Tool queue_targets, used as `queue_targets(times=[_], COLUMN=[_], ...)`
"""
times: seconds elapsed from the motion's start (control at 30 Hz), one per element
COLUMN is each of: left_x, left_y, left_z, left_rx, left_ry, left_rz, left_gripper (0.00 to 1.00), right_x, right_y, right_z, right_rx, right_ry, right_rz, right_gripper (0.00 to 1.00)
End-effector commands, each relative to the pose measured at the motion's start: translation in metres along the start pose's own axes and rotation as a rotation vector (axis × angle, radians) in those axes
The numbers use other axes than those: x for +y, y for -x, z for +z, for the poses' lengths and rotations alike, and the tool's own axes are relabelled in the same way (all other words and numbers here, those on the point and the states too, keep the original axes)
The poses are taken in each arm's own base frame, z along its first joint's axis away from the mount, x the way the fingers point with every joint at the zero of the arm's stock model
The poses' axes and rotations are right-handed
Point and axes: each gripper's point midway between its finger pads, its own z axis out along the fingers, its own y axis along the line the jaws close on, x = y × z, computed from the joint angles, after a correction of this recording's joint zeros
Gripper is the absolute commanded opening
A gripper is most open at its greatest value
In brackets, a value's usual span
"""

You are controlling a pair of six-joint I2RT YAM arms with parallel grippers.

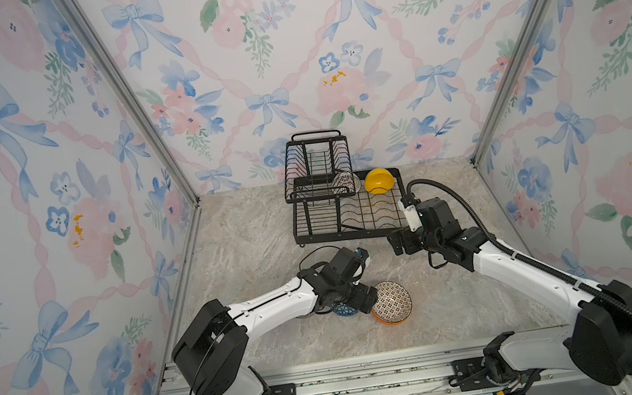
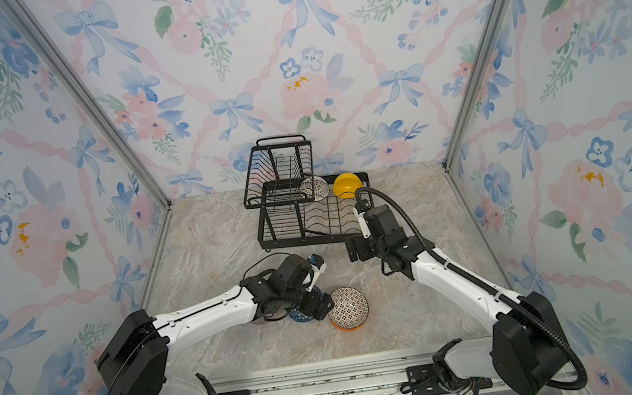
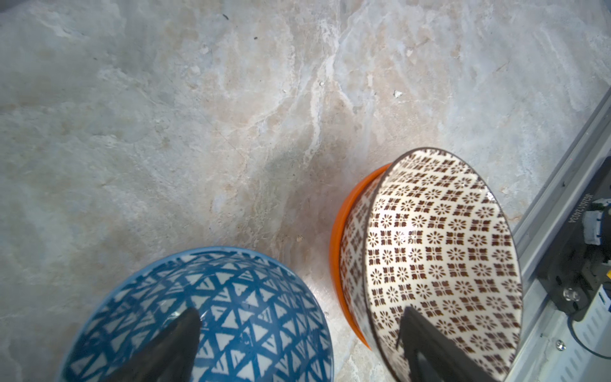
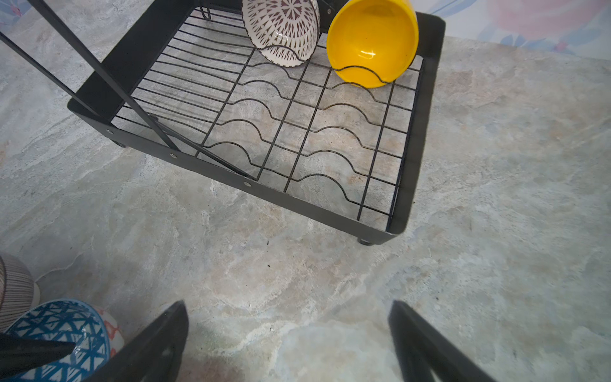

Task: Load the bowls into the dish rack
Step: 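Move the left gripper over the rim of the orange-backed brown-patterned bowl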

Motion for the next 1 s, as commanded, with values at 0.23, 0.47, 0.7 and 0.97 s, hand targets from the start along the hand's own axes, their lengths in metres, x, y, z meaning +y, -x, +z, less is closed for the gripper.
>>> queue_targets(times=[0.23, 0.47, 0.7, 0.97], left_x=[-0.011, -0.01, -0.018, -0.024], left_y=[0.007, 0.009, 0.01, 0.003], left_z=[0.004, 0.004, 0.008, 0.016], left_rx=[0.018, 0.059, 0.104, 0.175], left_ry=[-0.014, 0.053, 0.078, 0.111], left_rz=[0.012, 0.029, 0.043, 0.059], left_gripper=[0.76, 0.58, 0.45, 0.4], right_x=[-0.002, -0.004, -0.007, -0.009], right_y=[-0.006, -0.007, -0.008, -0.01], right_z=[0.003, 0.004, 0.002, 0.002], right_rx=[0.008, 0.008, 0.007, 0.007], right_ry=[0.012, 0.009, 0.009, 0.011], right_rz=[0.025, 0.027, 0.034, 0.041], right_gripper=[0.97, 0.97, 0.97, 0.97])
